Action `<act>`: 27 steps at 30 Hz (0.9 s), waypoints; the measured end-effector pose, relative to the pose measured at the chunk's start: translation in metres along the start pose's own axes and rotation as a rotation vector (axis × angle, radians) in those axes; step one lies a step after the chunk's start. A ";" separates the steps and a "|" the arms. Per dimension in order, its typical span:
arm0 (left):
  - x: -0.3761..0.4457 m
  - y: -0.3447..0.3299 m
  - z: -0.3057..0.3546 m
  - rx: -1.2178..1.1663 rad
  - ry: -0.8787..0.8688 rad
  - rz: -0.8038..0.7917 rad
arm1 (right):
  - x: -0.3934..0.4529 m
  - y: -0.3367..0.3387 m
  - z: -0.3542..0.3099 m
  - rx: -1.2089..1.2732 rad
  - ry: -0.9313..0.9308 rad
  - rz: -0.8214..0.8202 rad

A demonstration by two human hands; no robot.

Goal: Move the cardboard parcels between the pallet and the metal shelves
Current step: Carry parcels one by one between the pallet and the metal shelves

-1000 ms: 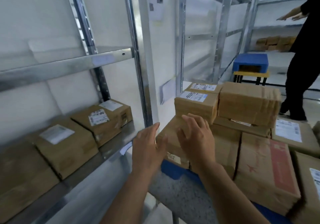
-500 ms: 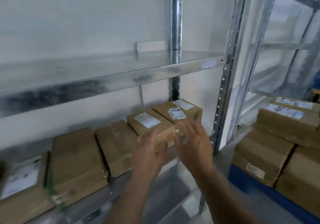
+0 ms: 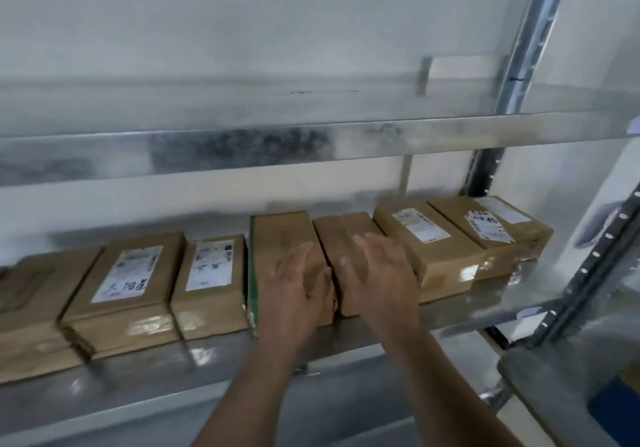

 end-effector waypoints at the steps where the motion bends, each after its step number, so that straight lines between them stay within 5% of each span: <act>1: -0.002 0.005 -0.005 0.036 0.014 0.013 | 0.000 -0.005 -0.005 0.028 0.019 -0.013; 15: -0.045 0.071 -0.072 0.226 0.226 0.166 | -0.021 -0.069 -0.077 0.221 0.130 -0.267; 27: -0.066 0.220 -0.208 0.241 0.330 0.303 | -0.055 -0.154 -0.261 0.248 0.226 -0.355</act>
Point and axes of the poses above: each hand's wrist, its own x-axis towards the middle knuckle, its own y-axis out of the back of the hand, z = x × y, the point moved 1 cm from there along x, towards the middle knuckle, and after that the axes turned 1 degree about y, right-handed, at the moved point
